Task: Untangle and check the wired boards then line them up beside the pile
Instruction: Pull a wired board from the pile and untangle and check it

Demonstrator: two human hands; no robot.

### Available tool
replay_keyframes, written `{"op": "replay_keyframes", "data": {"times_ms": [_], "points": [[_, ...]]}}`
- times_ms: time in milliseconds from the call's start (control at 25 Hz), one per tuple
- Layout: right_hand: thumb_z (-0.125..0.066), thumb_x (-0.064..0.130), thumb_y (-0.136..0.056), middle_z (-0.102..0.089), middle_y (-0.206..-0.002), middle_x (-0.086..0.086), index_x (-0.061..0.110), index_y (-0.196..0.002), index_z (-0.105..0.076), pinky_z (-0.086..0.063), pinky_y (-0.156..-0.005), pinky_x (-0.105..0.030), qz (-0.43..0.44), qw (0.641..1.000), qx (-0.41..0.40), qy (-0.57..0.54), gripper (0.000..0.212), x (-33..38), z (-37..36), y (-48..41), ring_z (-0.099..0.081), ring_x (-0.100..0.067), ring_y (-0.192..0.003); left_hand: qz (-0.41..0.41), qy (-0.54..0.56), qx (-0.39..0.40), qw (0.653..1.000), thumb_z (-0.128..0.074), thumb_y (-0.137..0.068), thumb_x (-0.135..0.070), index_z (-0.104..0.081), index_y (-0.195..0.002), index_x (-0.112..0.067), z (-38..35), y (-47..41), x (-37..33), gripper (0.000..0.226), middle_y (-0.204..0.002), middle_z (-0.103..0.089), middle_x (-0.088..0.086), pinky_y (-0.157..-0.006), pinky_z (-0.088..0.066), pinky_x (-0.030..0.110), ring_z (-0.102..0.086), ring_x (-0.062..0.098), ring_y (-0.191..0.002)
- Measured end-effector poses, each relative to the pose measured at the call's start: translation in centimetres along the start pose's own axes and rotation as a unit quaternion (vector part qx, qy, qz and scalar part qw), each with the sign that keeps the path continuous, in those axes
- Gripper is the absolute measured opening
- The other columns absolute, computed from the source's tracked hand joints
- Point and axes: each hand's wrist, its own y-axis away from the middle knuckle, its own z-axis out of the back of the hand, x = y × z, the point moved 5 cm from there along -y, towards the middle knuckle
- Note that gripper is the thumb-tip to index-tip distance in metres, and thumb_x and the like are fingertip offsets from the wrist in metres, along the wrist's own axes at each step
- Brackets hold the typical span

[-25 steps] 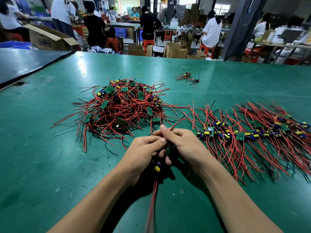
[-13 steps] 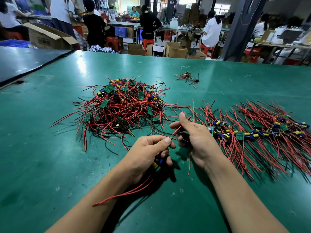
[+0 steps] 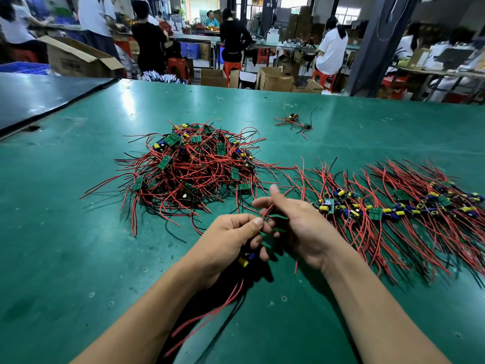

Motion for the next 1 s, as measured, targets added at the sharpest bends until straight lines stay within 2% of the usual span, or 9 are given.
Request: {"op": "replay_keyframes", "data": {"times_ms": [120, 200, 320, 400, 480, 640, 800, 920, 1000], "points": [[-0.065, 0.044, -0.093, -0.054, -0.062, -0.01, 0.013, -0.088, -0.079, -0.05, -0.047, -0.031, 0.01, 0.999, 0.03, 0.003, 0.034, -0.4, -0.8, 0.1, -0.062, -0.029, -0.056, -0.005, 0.009, -0.007, 1.0, -0.049, -0.099, -0.014, -0.063, -0.086, -0.001, 0.1, -0.1, 0.0, 0.023, -0.053, -0.044, 0.002, -0.05, -0.047, 0.021, -0.057, 0.018, -0.048], [-0.065, 0.05, -0.09, -0.052, -0.06, -0.006, 0.015, -0.087, -0.08, -0.042, -0.05, -0.027, 0.03, 0.998, -0.015, 0.045, 0.038, -0.2, 0.0, -0.2, -0.054, -0.024, -0.056, -0.007, 0.006, -0.005, 1.0, -0.051, -0.098, -0.015, -0.064, -0.083, -0.003, 0.2, -0.2, -0.1, 0.023, -0.053, -0.043, 0.001, -0.05, -0.047, 0.021, -0.056, 0.017, -0.048], [-0.061, 0.06, -0.085, -0.046, -0.055, 0.001, 0.02, -0.08, -0.08, -0.028, -0.041, -0.018, 0.052, 0.993, -0.082, 0.062, 0.044, 0.3, 1.3, -0.4, -0.036, -0.011, -0.044, -0.01, -0.012, 0.003, 1.0, -0.053, -0.096, -0.018, -0.064, -0.081, -0.005, 0.1, -0.3, -0.1, 0.022, -0.053, -0.043, 0.0, -0.051, -0.046, 0.02, -0.054, 0.016, -0.048], [-0.062, 0.057, -0.084, -0.043, -0.053, 0.001, 0.017, -0.072, -0.079, -0.029, -0.039, -0.019, 0.072, 0.993, -0.096, 0.014, 0.044, 0.5, 1.4, -0.4, -0.036, -0.009, -0.043, -0.014, -0.024, 0.012, 1.0, -0.055, -0.093, -0.022, -0.065, -0.079, -0.008, 0.1, -0.3, -0.1, 0.022, -0.053, -0.041, 0.0, -0.053, -0.044, 0.021, -0.053, 0.017, -0.049], [-0.059, 0.049, -0.092, -0.045, -0.053, 0.002, 0.015, -0.063, -0.076, -0.032, -0.04, -0.018, 0.071, 0.992, -0.091, -0.052, 0.048, 0.6, 1.0, -0.5, -0.039, -0.007, -0.043, -0.013, -0.028, 0.026, 0.999, -0.057, -0.09, -0.026, -0.066, -0.077, -0.01, 0.2, -0.3, -0.2, 0.022, -0.054, -0.041, 0.0, -0.054, -0.043, 0.022, -0.053, 0.017, -0.049], [-0.049, 0.043, -0.101, -0.051, -0.06, 0.002, 0.017, -0.051, -0.064, -0.03, -0.036, -0.019, -0.024, 0.982, -0.021, -0.185, 0.058, 0.5, 0.9, -0.5, -0.042, -0.009, -0.044, -0.002, -0.043, 0.054, 0.998, -0.059, -0.088, -0.029, -0.068, -0.075, -0.015, 0.0, -0.1, -0.3, 0.021, -0.053, -0.041, -0.002, -0.053, -0.04, 0.021, -0.052, 0.017, -0.051], [-0.055, 0.036, -0.091, -0.048, -0.061, 0.001, 0.015, -0.055, -0.054, -0.027, -0.035, -0.018, -0.059, 0.975, 0.064, -0.204, 0.042, 0.6, 0.8, 0.0, -0.036, -0.012, -0.053, 0.017, -0.064, 0.074, 0.995, -0.059, -0.088, -0.03, -0.068, -0.077, -0.015, -0.1, 0.2, -0.3, 0.021, -0.053, -0.041, -0.003, -0.054, -0.04, 0.021, -0.052, 0.016, -0.052], [-0.058, 0.049, -0.088, -0.053, -0.065, 0.002, 0.014, -0.062, -0.07, -0.027, -0.034, -0.016, -0.054, 0.983, 0.048, -0.17, 0.045, 0.5, 0.8, -0.2, -0.039, -0.008, -0.047, 0.02, -0.039, 0.055, 0.997, -0.057, -0.089, -0.027, -0.065, -0.079, -0.011, 0.0, 0.2, -0.5, 0.021, -0.054, -0.042, 0.0, -0.055, -0.041, 0.023, -0.053, 0.018, -0.051], [-0.054, 0.065, -0.082, -0.059, -0.068, 0.004, 0.015, -0.083, -0.079, -0.028, -0.034, -0.015, -0.038, 0.989, 0.033, -0.137, 0.056, 0.3, 0.7, -0.3, -0.041, -0.006, -0.047, 0.002, 0.006, 0.012, 1.0, -0.055, -0.09, -0.025, -0.062, -0.082, -0.007, 0.4, 0.2, -1.0, 0.02, -0.056, -0.048, 0.004, -0.052, -0.045, 0.023, -0.056, 0.02, -0.051]]}}
